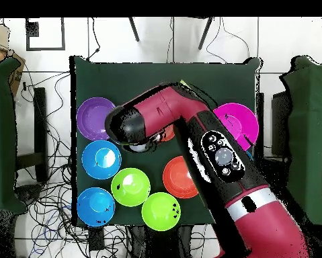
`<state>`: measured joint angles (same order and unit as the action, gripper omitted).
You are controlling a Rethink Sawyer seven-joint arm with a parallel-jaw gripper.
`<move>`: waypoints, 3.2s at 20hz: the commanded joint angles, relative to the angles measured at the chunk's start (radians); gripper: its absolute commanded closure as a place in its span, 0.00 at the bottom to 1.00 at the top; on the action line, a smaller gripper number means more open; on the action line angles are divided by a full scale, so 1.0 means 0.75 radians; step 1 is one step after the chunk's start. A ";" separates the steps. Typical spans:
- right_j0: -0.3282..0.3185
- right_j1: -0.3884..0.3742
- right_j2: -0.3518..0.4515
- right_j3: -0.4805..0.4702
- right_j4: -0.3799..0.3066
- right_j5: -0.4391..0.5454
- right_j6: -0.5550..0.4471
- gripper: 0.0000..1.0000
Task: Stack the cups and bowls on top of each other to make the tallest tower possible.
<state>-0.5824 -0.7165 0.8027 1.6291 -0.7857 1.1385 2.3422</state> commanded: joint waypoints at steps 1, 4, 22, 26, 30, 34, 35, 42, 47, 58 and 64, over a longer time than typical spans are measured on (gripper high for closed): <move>-0.072 -0.063 -0.058 0.303 0.077 -0.211 -0.007 0.00; -0.116 -0.098 -0.030 0.386 0.067 -0.229 -0.154 0.00; -0.009 0.006 -0.086 0.257 -0.211 -0.039 -0.430 0.00; 0.010 0.044 -0.110 0.232 -0.226 -0.071 -0.400 0.00; 0.004 0.067 -0.119 0.236 -0.217 -0.134 -0.358 0.00; -0.019 0.065 -0.109 0.248 -0.197 -0.163 -0.362 0.00; -0.029 0.066 -0.105 0.258 -0.196 -0.187 -0.353 0.00; -0.033 0.121 -0.120 0.251 -0.242 -0.267 -0.290 0.00; 0.007 0.162 -0.165 0.203 -0.268 -0.244 -0.248 0.00; 0.119 0.287 -0.295 0.101 -0.330 -0.306 -0.108 0.00; 0.159 0.286 -0.337 0.085 -0.300 -0.286 -0.067 0.00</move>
<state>-0.4943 -0.5310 0.6276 1.7660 -0.9519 0.9874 2.2632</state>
